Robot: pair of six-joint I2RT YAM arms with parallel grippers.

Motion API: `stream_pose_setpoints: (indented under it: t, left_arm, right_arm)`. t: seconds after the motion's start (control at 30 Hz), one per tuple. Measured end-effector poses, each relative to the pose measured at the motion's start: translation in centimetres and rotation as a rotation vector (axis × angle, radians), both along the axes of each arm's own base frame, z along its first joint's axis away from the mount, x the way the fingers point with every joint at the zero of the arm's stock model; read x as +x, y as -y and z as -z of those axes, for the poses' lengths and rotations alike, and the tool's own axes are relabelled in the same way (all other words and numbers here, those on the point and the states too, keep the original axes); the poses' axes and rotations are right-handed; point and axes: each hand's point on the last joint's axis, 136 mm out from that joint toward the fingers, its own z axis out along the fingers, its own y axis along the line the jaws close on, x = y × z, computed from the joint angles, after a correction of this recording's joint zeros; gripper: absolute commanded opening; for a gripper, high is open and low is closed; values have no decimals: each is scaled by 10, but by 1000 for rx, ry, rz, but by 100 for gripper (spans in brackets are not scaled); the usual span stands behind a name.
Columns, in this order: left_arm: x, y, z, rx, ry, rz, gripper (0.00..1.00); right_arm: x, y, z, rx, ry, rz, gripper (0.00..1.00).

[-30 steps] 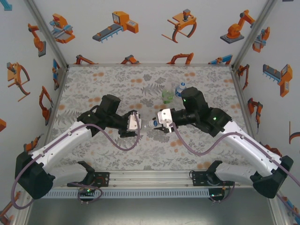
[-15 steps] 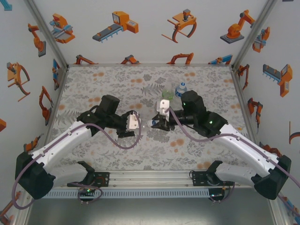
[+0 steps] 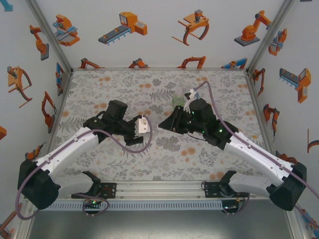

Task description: Screw on the bottle caps

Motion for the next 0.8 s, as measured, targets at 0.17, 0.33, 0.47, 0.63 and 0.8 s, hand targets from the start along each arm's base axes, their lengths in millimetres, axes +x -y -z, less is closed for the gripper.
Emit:
stream_pose_setpoints:
  t: [0.17, 0.33, 0.47, 0.63, 0.8]
  left_arm:
    - [1, 0, 0, 0, -1, -6, 0]
    - [3, 1, -1, -2, 6, -9, 0]
    - [2, 2, -3, -13, 11, -1, 0]
    - [-6, 10, -10, -52, 12, 46, 0]
    - [-9, 10, -15, -72, 19, 62, 0]
  right_arm:
    - [2, 3, 3, 22, -61, 57, 10]
    - [4, 2, 1, 11, -21, 38, 33]
    - [4, 1, -7, -26, 90, -16, 45]
    - [4, 9, -30, -96, 320, -75, 51]
    - [-6, 17, -64, -174, 598, -172, 58]
